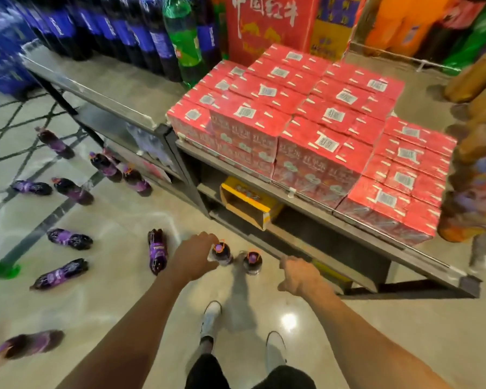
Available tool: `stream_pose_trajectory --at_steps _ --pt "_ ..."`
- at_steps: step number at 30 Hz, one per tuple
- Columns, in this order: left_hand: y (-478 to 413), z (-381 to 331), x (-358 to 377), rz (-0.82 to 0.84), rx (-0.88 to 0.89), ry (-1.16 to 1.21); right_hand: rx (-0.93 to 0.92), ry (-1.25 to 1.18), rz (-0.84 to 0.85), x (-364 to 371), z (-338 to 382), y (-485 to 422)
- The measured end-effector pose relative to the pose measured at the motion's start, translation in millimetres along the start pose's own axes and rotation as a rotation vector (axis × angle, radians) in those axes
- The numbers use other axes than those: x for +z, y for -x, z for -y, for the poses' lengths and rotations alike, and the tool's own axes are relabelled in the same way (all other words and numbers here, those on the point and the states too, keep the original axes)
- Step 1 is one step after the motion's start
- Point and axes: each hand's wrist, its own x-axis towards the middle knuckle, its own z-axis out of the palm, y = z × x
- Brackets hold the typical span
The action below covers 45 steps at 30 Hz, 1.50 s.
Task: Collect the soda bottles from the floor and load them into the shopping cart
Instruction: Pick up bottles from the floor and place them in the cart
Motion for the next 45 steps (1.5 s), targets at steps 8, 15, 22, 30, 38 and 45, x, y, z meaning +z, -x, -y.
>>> stream_pose_trajectory --at_steps 8,15,22,30,38,45 --pt "-80 45 63 0.209 0.218 -0.032 0.215 -0.285 0.127 104 21 -41" --pt "-166 81 166 0.284 0.271 -0.066 0.299 -0.601 0.113 214 16 -109" --pt "-265 122 344 0.271 0.398 -0.183 0.315 -0.925 -0.065 353 -33 -254" --pt "-369 166 498 0.07 0.443 0.219 0.149 -1.293 -0.437 475 -86 -440" --pt "-419 166 581 0.025 0.678 0.683 -0.119 -1.421 -0.534 538 -101 -551" --pt "-420 163 576 -0.112 0.497 0.731 -0.219 -1.452 -0.589 527 -91 -555"
